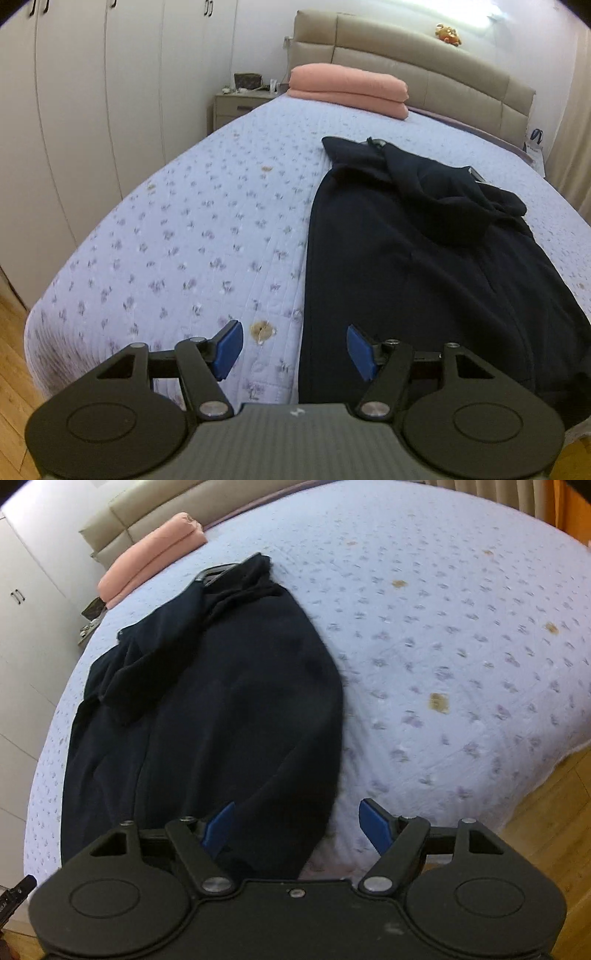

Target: Fold large clothes

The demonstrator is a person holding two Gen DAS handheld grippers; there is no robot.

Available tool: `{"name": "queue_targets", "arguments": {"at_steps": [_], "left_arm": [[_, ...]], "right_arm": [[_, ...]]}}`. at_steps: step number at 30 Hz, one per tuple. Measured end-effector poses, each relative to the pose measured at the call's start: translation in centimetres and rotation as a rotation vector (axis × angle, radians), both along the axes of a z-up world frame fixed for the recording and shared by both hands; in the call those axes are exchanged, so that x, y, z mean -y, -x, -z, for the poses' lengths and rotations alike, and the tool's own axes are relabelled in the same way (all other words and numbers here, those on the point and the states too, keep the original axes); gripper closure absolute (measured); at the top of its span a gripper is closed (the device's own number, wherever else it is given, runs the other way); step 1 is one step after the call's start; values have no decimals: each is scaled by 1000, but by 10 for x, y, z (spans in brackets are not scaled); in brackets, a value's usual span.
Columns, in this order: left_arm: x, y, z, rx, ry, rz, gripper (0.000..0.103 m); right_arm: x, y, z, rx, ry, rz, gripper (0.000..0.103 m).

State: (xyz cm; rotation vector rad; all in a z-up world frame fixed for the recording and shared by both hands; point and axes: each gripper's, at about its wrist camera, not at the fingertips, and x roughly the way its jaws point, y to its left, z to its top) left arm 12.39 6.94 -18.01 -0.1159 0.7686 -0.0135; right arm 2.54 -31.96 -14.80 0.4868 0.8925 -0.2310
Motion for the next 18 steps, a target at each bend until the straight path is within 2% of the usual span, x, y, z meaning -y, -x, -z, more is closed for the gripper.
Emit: {"name": "queue_targets", "arguments": {"at_steps": [2,4,6,7,8,9,10,15,18], "left_arm": [[0,-1,0,-3,12,4,38],[1,-2,2,-9,21,22,38],[5,-7,10,-22,24,36,38],[7,-8,14,-32,24,40,38],[9,-9,18,-41,24,45,38],[11,-9,22,-50,24,50,38],[12,-9,25,-58,22,54,38],[8,-15,39,-91,38,49,40],[2,-19,45,-105,67,55,40]], "right_arm": [[-29,-9,-1,55,102,-47,15],[-52,-18,3,97,252,-64,15],[-63,-29,16,61,384,-74,16],[-61,-31,24,19,412,-73,24],[-54,-29,31,-25,410,-77,31],[-43,-23,36,-58,390,-73,47],[-28,-12,40,-86,362,-56,56],[38,40,60,-204,290,108,57],[55,50,51,-128,209,128,57]]}}
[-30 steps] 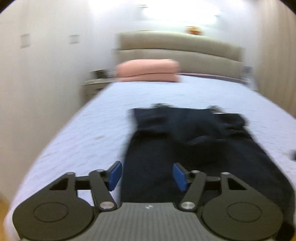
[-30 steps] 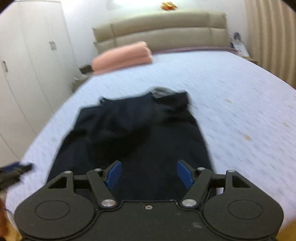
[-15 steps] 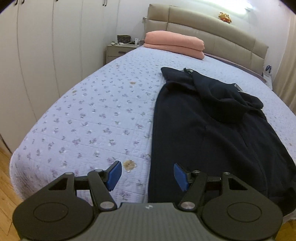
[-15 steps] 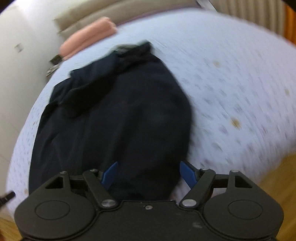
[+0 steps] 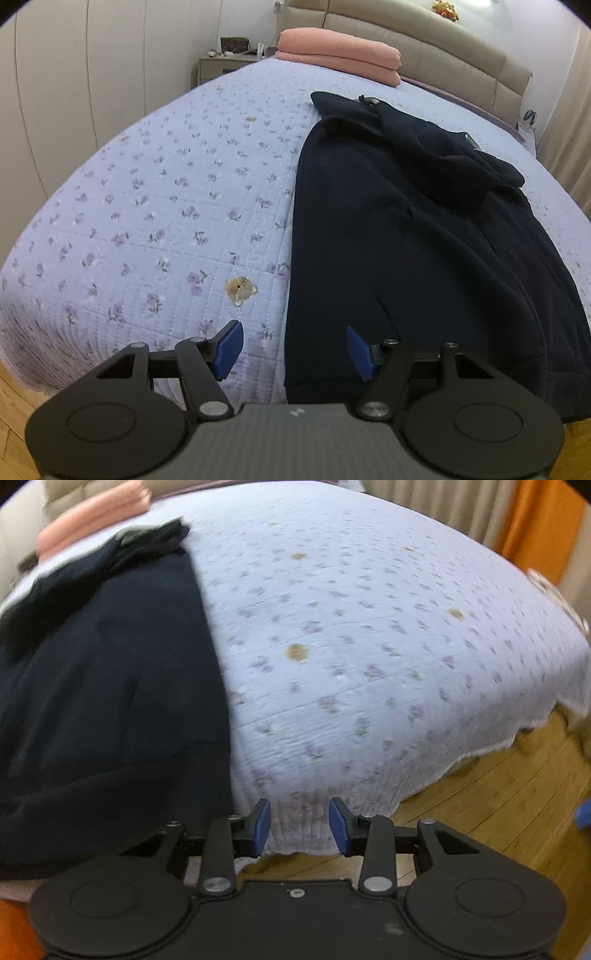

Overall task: Fold large clothes
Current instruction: 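Grasp the jacket hem with the left tool while the right tool grasps the hem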

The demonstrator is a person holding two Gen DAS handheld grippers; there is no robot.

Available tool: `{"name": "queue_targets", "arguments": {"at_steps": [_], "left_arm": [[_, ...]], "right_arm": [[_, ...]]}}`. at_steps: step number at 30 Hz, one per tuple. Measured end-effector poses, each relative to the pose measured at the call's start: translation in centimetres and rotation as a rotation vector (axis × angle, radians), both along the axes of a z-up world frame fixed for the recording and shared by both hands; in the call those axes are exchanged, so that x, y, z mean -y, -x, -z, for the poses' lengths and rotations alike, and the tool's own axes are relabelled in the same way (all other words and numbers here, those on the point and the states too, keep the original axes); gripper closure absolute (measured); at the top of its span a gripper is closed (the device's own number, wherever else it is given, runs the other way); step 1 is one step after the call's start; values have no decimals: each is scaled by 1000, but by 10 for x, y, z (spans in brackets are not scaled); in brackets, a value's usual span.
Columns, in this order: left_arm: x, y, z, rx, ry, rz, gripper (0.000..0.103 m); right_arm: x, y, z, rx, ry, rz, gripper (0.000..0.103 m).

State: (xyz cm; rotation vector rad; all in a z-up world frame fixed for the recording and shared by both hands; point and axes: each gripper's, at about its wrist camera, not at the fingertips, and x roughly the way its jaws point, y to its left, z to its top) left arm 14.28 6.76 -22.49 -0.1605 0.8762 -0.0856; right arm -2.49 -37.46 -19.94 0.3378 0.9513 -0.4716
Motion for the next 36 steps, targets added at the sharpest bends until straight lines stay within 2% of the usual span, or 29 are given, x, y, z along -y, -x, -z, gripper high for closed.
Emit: {"name": "queue_targets", "arguments": {"at_steps": [2,3,4,8,11,14,16,17,19,21,22,23,24,25,26,28,33,36], "left_arm": [[-5,-2,2,-7,40,9,39],[-9,-3,4,-12,73,14,39],[-13,-3,5,-18,109,16,38],[-22,-5,11,-67,207,16,36],[-21,-5,21,-118,245,36,35],[-14,-5,33,-155,274,66,31],[-10,-2,35,-140,280,79,26],[-8,-1,37,-144,282,88,25],[-3,0,37,-152,284,109,27],[-1,2,40,-174,310,119,34],[-1,4,41,-177,305,105,47],[-1,5,42,-181,295,97,64],[-2,6,42,-178,275,80,73],[-5,6,43,-180,278,66,88],[-10,7,44,-185,313,59,93],[-20,9,44,-176,397,37,95],[-23,15,23,-95,448,62,95],[-26,17,4,-30,521,73,95]], "right_arm": [[-1,-5,-9,80,-59,-35,41],[-1,-9,-11,108,-94,-63,17],[-1,-14,-12,129,-117,-83,13],[-8,-33,-6,115,-116,-160,13],[-11,-38,6,82,-156,-152,13],[-8,-38,19,54,-239,-156,13],[-8,-35,26,55,-320,-169,15],[-8,-35,29,61,-364,-176,16],[-11,-31,33,79,-399,-169,34],[-14,-31,33,75,-392,-162,50],[-15,-30,30,81,-389,-168,62],[-15,-29,27,90,-390,-177,71],[-15,-27,24,103,-398,-185,85],[-15,-25,19,117,-407,-186,87],[-15,-23,15,129,-411,-186,87],[-16,-20,10,149,-416,-188,88],[-17,-16,-8,213,-422,-194,88],[-8,-13,-22,280,-441,-195,89]]}}
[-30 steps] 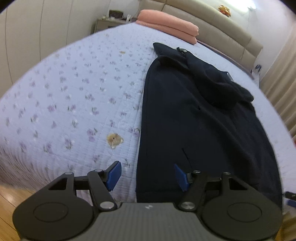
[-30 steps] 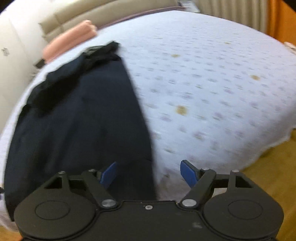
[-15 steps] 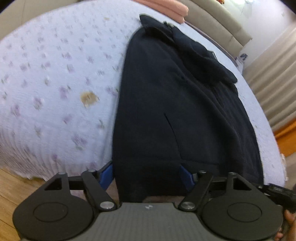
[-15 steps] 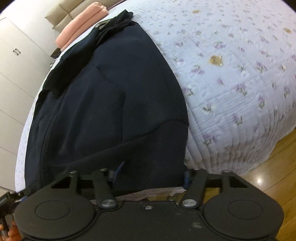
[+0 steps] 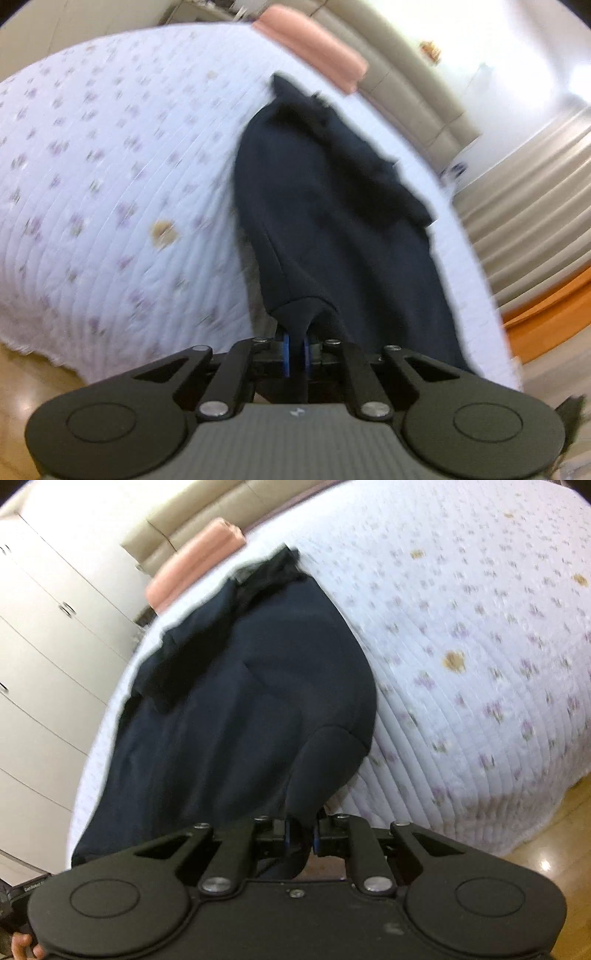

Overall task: Fold large clothes
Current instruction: 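Grasp the jacket hem with the left tool while the right tool grasps the hem, then lift the hem with both tools and fold it toward the hood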

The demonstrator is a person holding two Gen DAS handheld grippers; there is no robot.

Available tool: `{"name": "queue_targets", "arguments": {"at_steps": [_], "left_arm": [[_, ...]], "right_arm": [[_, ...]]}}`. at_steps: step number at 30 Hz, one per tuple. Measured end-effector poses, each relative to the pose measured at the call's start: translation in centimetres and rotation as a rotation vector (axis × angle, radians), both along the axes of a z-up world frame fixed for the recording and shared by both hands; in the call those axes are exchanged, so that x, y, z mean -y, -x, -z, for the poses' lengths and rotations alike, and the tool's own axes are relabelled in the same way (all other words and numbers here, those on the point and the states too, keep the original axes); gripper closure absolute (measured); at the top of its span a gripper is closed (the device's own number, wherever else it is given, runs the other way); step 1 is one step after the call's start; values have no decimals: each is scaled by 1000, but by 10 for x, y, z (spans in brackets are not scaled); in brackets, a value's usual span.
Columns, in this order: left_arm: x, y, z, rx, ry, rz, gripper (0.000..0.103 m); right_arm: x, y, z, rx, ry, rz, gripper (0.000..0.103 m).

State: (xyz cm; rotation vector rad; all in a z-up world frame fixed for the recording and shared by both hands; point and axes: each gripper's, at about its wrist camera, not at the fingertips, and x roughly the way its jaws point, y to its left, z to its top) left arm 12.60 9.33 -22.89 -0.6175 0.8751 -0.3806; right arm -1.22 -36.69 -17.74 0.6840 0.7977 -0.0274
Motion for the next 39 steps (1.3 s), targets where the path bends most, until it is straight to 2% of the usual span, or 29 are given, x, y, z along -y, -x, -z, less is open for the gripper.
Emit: {"name": "queue_targets", "arguments": {"at_steps": [2,4,6,8,10,11,12,13,14,16,18,19,21,22,23,24,27,32,39], "left_arm": [[-1,-1,-9,24,19,-12,95],[1,-2,-8,29,14,-11,95],[3,-5,1,-7,24,-12,92],[0,-5,11,-34,53,-26,82],[-3,-5,17,-53,73,-36,77],[-5,-5,18,-56,87,-32,67],[-6,-6,20,-65,101,-26,60],[-8,-7,21,-75,118,-22,47],[-8,-6,24,-78,133,-23,42],[-7,-9,25,-73,151,-20,43],[-3,-15,30,-76,146,-6,43],[0,-17,33,-80,142,0,46],[7,-19,38,-85,130,8,67],[9,-17,40,-81,119,11,84],[11,-17,40,-82,108,13,89],[12,-15,37,-71,94,7,90],[14,-8,18,19,79,-1,92],[10,-9,-27,168,142,-34,93],[25,-56,-71,293,173,-72,93]], "right_arm": [[4,0,-5,29,-14,5,89],[4,-6,-4,19,-11,4,89],[3,-8,2,-6,-13,4,89],[3,-10,10,-29,-19,17,89],[4,-13,17,-49,-21,27,87],[4,-13,19,-60,-21,30,86],[5,-12,20,-69,-22,29,80],[5,-12,22,-79,-21,28,76],[6,-12,24,-88,-25,27,73],[7,-14,27,-89,-52,28,47],[8,-18,32,-91,-94,31,34],[9,-20,34,-94,-111,36,31],[6,-25,38,-97,-110,36,33],[3,-27,38,-100,-92,34,52],[0,-29,36,-99,-69,27,66],[-2,-28,34,-89,-57,23,80],[-6,-22,16,-16,-49,26,85],[-15,-22,-30,108,41,1,86],[-5,-62,-64,228,70,-21,87]]}}
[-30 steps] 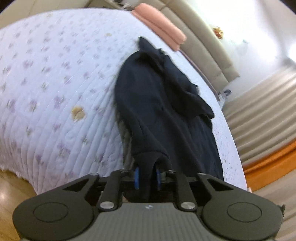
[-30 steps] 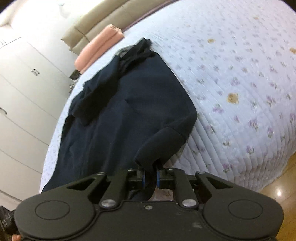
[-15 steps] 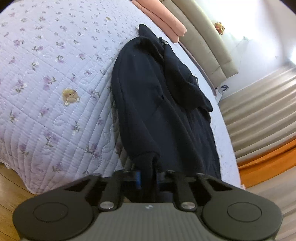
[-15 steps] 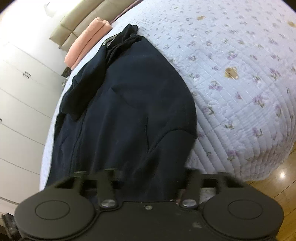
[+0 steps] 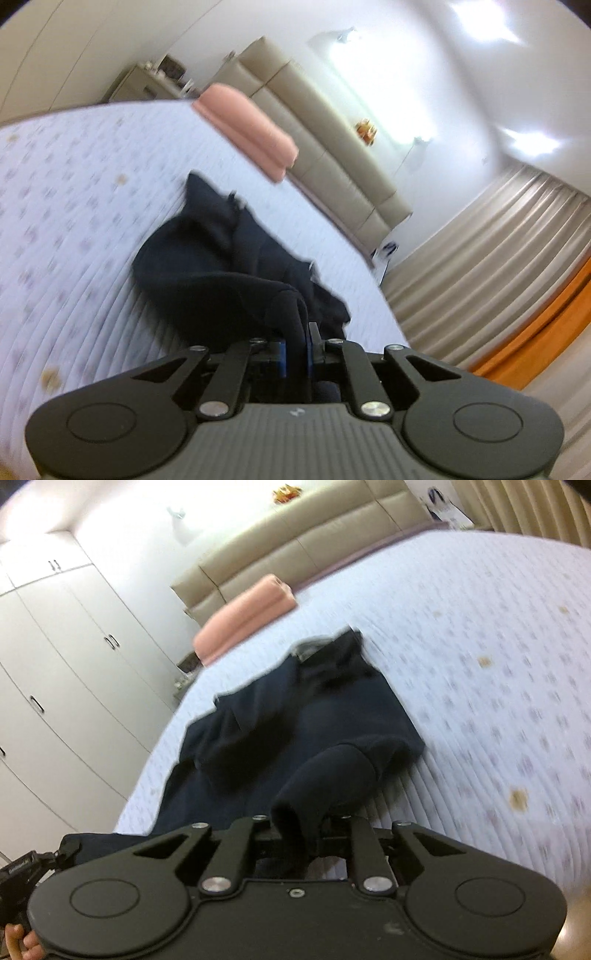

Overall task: Fold large clothes
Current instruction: 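Lift the hem with both tools and fold it toward the hood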

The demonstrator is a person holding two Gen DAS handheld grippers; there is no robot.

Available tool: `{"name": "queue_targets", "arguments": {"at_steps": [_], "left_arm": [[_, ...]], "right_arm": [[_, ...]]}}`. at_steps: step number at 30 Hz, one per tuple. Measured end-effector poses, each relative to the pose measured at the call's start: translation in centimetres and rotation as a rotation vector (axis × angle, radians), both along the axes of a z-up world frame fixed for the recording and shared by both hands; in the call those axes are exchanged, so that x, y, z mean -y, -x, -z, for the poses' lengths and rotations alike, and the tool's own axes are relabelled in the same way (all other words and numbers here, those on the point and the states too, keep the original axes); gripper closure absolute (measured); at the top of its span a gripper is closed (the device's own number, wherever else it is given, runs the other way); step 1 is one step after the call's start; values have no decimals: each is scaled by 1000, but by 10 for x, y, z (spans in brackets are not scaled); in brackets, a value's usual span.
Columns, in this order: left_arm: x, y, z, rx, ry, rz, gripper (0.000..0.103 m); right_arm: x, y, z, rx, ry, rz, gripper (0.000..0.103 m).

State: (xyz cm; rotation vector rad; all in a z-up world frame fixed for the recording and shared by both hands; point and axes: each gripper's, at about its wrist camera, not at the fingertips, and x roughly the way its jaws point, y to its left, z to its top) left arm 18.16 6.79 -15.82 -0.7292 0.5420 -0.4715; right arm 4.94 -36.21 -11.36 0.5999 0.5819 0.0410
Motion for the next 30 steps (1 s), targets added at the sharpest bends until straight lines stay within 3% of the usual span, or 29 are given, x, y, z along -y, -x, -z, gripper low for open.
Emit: {"name": "queue_targets", "arguments": {"at_steps": [8,14,16,17,19,21,22,24,28,30], "left_arm": [[21,-139,-8,113,-57,-67,93],[38,-267,-31,93,-62,-150,93],[54,-314,-42,101,-161,-185,88],[59,-333,-42,93,-202,-195,85],[65,-371,-35,4,-258,-187,71],[61,-385,-25,-110,-279,-193,63],[57,-383,-20,-128,-284,-199,58],[48,-379,-10,-176,-292,-207,46],[32,-381,1,-265,-263,-190,44],[34,-389,1,-301,-316,-203,44]], "right_arm": [[34,-148,-8,151,35,42,87],[52,-288,-32,184,-6,86,87],[58,-335,-34,155,4,99,85],[61,-362,-31,119,24,91,79],[67,-396,-22,-22,67,112,36],[74,-398,-18,-56,74,114,34],[76,-392,-15,-57,82,101,21],[78,-382,-7,-95,139,88,15],[71,-383,10,-186,270,-14,16],[66,-394,14,-188,347,-66,16]]}}
